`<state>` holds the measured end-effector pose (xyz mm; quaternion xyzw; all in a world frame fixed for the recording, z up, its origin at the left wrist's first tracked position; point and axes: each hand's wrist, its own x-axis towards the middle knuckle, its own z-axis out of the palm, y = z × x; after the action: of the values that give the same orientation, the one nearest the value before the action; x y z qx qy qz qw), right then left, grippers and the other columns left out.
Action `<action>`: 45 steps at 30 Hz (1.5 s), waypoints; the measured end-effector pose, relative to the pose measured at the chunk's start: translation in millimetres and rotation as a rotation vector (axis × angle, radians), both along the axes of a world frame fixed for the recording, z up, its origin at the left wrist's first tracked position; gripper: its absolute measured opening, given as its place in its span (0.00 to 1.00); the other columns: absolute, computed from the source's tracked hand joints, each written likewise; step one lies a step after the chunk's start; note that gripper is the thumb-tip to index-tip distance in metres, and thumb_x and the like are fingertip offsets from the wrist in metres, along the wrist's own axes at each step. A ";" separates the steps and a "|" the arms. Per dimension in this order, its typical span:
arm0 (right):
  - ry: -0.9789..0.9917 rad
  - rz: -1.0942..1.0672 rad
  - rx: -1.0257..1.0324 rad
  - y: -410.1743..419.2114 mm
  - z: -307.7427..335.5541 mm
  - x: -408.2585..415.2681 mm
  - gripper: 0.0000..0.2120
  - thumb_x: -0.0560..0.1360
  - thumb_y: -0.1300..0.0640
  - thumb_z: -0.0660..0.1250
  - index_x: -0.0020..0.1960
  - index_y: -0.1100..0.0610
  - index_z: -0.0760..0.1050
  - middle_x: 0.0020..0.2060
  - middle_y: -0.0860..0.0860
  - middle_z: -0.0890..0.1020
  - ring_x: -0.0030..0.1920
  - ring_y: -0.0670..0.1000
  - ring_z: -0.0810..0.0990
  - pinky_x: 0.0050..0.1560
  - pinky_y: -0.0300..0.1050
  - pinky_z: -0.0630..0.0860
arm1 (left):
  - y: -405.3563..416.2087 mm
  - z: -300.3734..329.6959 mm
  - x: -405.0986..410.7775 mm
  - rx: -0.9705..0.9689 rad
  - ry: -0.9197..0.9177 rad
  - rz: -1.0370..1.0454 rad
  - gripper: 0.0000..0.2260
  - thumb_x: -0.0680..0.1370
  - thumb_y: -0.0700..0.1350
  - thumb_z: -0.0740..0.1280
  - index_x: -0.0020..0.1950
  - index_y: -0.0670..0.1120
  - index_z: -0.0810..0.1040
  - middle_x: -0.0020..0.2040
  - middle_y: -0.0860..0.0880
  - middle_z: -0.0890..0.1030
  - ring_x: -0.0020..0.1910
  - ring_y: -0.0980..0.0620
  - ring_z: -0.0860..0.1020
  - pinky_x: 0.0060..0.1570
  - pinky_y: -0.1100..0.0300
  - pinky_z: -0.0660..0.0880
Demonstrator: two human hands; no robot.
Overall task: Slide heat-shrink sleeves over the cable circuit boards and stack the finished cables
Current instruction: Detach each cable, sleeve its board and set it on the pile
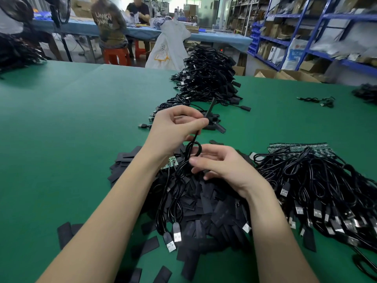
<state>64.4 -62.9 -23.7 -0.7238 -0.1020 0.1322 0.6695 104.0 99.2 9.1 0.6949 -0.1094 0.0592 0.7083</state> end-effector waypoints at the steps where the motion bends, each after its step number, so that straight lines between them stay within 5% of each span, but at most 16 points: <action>1: -0.015 -0.003 0.003 3.4 -0.4 0.7 0.04 0.73 0.57 0.77 0.45 0.49 0.86 0.43 0.50 0.87 0.43 0.48 0.85 0.37 0.36 0.78 | -1.0 -0.7 -0.2 0.010 -0.012 0.008 0.05 0.72 0.40 0.78 0.43 0.46 0.84 0.34 0.47 0.82 0.33 0.57 0.80 0.32 0.68 0.74; 5: 0.003 -0.113 0.157 7.7 -3.2 5.4 0.04 0.76 0.64 0.72 0.45 0.57 0.83 0.36 0.54 0.85 0.39 0.47 0.85 0.37 0.34 0.78 | -1.8 -6.3 0.2 0.132 0.018 -0.021 0.04 0.74 0.44 0.77 0.45 0.47 0.85 0.39 0.42 0.84 0.38 0.56 0.79 0.43 0.63 0.75; 10: 0.050 -0.186 0.231 2.6 -9.1 7.3 0.01 0.76 0.64 0.72 0.47 0.61 0.83 0.38 0.56 0.86 0.40 0.49 0.85 0.41 0.34 0.80 | -3.3 -14.0 0.3 0.295 0.039 -0.084 0.04 0.77 0.47 0.74 0.46 0.48 0.86 0.40 0.45 0.86 0.33 0.58 0.76 0.36 0.65 0.72; 16: 0.078 -0.248 0.320 3.1 -15.0 10.2 0.05 0.77 0.65 0.72 0.52 0.63 0.83 0.45 0.55 0.88 0.46 0.50 0.87 0.45 0.34 0.80 | -7.9 -19.9 2.3 0.345 0.030 -0.095 0.02 0.76 0.44 0.75 0.46 0.50 0.88 0.41 0.49 0.87 0.40 0.57 0.82 0.46 0.62 0.78; 24: 0.167 -0.305 0.372 -0.1 -10.1 11.9 0.07 0.76 0.61 0.73 0.53 0.64 0.82 0.46 0.56 0.88 0.49 0.55 0.88 0.45 0.37 0.82 | -5.2 -16.4 24.8 0.269 -0.058 0.084 0.04 0.77 0.42 0.74 0.49 0.48 0.88 0.39 0.50 0.87 0.38 0.57 0.83 0.41 0.66 0.78; 28: 0.177 -0.354 0.391 -8.2 -10.0 11.4 0.09 0.79 0.60 0.71 0.55 0.64 0.83 0.48 0.56 0.88 0.47 0.52 0.88 0.43 0.37 0.82 | -14.8 14.0 66.2 0.584 -0.286 0.208 0.06 0.77 0.43 0.72 0.50 0.50 0.88 0.38 0.58 0.84 0.36 0.63 0.81 0.40 0.76 0.72; 35: 0.174 -0.334 0.339 -5.9 -11.3 11.5 0.06 0.78 0.58 0.71 0.52 0.60 0.84 0.46 0.54 0.88 0.41 0.49 0.86 0.41 0.38 0.81 | -37.6 33.9 140.5 1.018 -0.423 0.276 0.11 0.79 0.40 0.68 0.56 0.50 0.87 0.56 0.50 0.86 0.56 0.48 0.82 0.61 0.52 0.77; 40: 0.157 -0.334 0.331 -7.4 -11.3 10.7 0.06 0.79 0.58 0.70 0.51 0.58 0.85 0.47 0.54 0.88 0.41 0.48 0.86 0.40 0.38 0.81 | -32.1 -5.5 154.1 1.434 -0.308 0.121 0.12 0.81 0.48 0.66 0.63 0.50 0.82 0.60 0.47 0.83 0.62 0.42 0.78 0.63 0.49 0.72; 45: 0.153 -0.339 0.319 -6.8 -11.3 11.4 0.06 0.79 0.58 0.70 0.49 0.58 0.85 0.46 0.54 0.88 0.40 0.48 0.86 0.39 0.37 0.81 | -17.1 -13.4 126.0 1.128 -0.376 0.193 0.17 0.81 0.52 0.66 0.68 0.49 0.76 0.66 0.46 0.77 0.67 0.44 0.73 0.67 0.45 0.69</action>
<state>75.8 -69.7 -34.9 -0.6037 0.0521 0.0548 0.7936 230.0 82.1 -4.4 0.9477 -0.1839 0.1781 0.1904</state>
